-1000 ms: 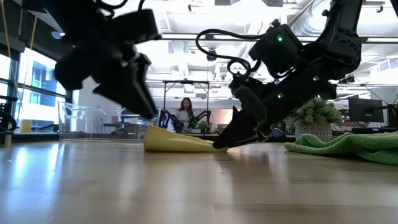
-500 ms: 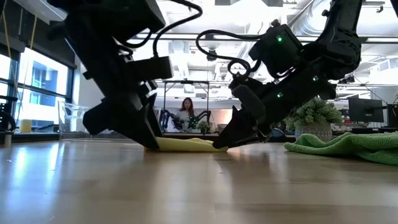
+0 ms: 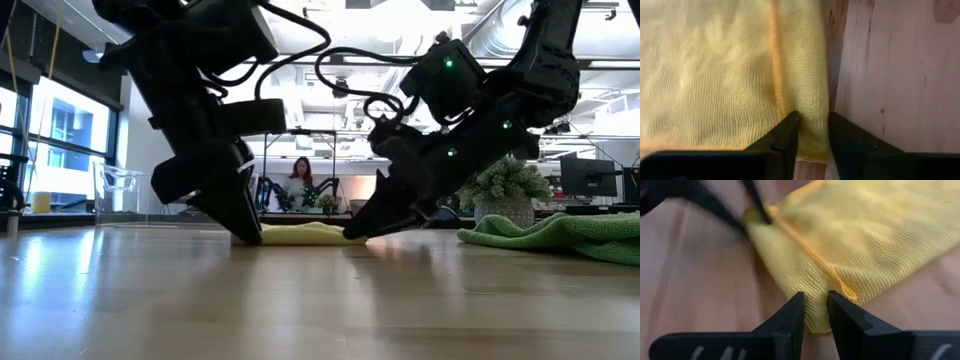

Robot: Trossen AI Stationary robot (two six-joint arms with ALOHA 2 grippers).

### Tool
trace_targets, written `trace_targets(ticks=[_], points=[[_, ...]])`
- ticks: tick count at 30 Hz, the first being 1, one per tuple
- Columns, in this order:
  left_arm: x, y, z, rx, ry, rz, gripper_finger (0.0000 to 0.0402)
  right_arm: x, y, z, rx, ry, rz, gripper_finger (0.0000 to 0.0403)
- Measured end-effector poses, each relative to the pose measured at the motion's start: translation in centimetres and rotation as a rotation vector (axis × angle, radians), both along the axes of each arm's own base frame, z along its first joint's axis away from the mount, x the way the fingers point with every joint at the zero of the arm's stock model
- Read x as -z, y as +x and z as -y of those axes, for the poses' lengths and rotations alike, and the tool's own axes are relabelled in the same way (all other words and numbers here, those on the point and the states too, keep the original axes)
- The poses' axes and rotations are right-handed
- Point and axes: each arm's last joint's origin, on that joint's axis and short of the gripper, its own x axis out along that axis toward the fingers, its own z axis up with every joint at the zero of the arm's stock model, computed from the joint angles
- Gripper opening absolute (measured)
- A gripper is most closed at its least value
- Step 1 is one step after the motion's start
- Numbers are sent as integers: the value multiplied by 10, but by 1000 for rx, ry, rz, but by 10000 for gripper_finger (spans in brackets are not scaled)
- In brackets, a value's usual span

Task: Roll microfiber towels into tight, uniform cylinder then place into a basket
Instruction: Roll the yellow microfiber cloth

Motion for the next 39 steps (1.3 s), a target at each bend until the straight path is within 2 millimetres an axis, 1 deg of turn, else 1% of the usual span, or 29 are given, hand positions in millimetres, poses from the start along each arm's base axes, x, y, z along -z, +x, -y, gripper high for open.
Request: trace_targets(ticks=[5,9,13,16,19,22,24,29,34,39], points=[[1,0,-1,33,-49,-13,40,-18,-7,-6,-159,-66,-26,78],[1,0,0,97,-72,-27,13,-34,-16,-19,-280,-141,-52,79],[1,2,1,123,-101,-6,4,-51,-20,-39,-372,-206,20,92],[1,4,2,131,-116,12,6,-55,-19,-53,-425,-265,90,115],[1,5,3,134,-121,18,7,-53,-14,-58,-417,-353,114,142],[1,5,3,128,-127,21,7,-47,-8,-57,-391,-452,87,162],[1,5,3,118,-133,23,7,-42,-5,-54,-398,-480,67,169],[1,4,3,113,-135,24,7,-26,-3,-47,-390,-482,10,169],[1,4,3,113,-135,24,7,-19,-1,-35,-359,-479,-27,158],[1,5,3,84,-143,34,7,-10,0,-23,-310,-427,-83,149]])
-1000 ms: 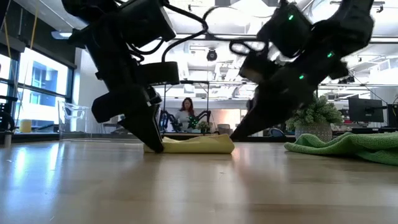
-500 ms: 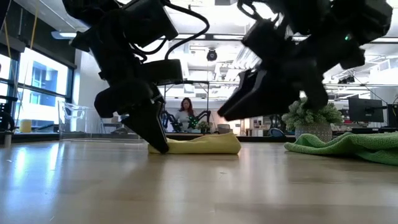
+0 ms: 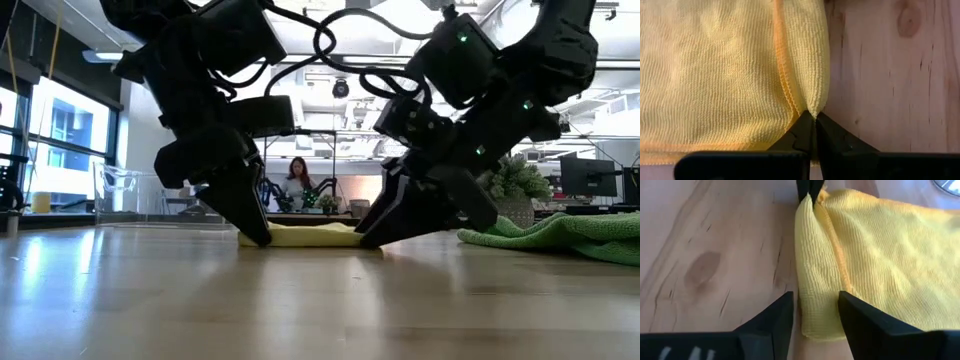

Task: Roll microfiber towels into tight, uniform cylinder then place into a basket
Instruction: Roll the yellow microfiber cloth

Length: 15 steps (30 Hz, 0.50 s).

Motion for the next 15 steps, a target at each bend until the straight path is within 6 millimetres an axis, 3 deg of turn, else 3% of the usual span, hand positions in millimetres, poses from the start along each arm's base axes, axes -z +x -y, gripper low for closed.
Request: trace_targets(ticks=[8,15], points=[[-1,2,2,-129,-119,46,8,6,-1,9,118,151,-56,142],[-1,3,8,-263,-277,59,8,9,-4,10,190,264,-98,60]])
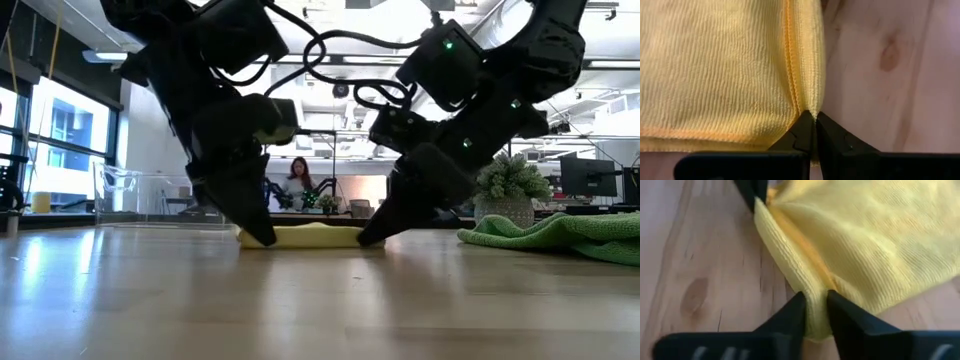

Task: Roll microfiber towels into tight, uniform cylinder then place into a basket
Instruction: Roll the yellow microfiber cloth

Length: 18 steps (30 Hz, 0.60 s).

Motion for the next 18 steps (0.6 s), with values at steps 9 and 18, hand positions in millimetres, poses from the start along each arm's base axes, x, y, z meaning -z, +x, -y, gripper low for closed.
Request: trace_targets(ticks=[9,18], points=[[-8,-1,5,63,-133,18,8,-10,13,-10,-89,314,-23,16],[-10,-1,10,95,-301,12,8,-27,30,-16,-104,575,-74,2]])
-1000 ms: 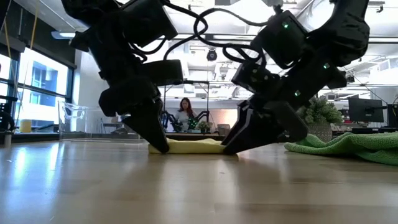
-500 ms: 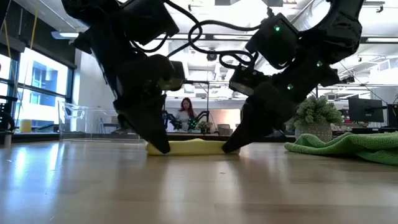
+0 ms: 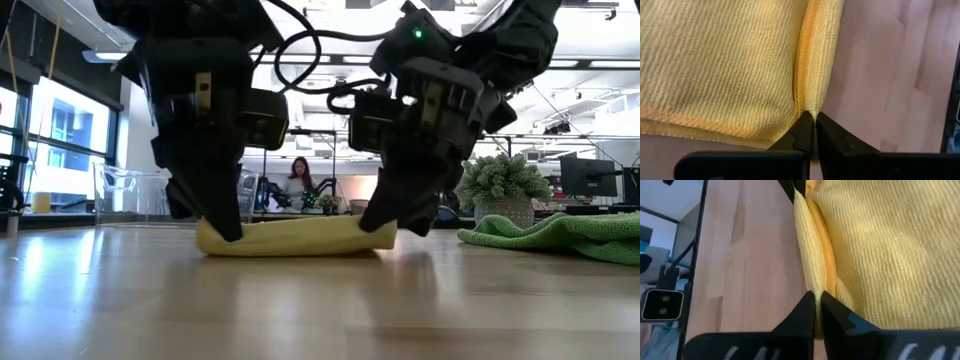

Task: Roll microfiber towels into tight, uniform cylinder then place into a basket
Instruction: Roll the yellow microfiber cloth

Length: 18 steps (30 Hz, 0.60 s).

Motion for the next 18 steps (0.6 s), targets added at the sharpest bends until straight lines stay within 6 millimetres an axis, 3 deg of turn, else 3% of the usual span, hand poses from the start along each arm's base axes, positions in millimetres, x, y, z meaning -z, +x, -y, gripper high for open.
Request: trace_targets(ticks=[12,18], points=[[-3,-1,-13,-186,8,-35,8,7,-7,6,220,15,-131,1],[-12,1,-4,-126,-51,13,8,4,-5,3,140,122,-129,1]])
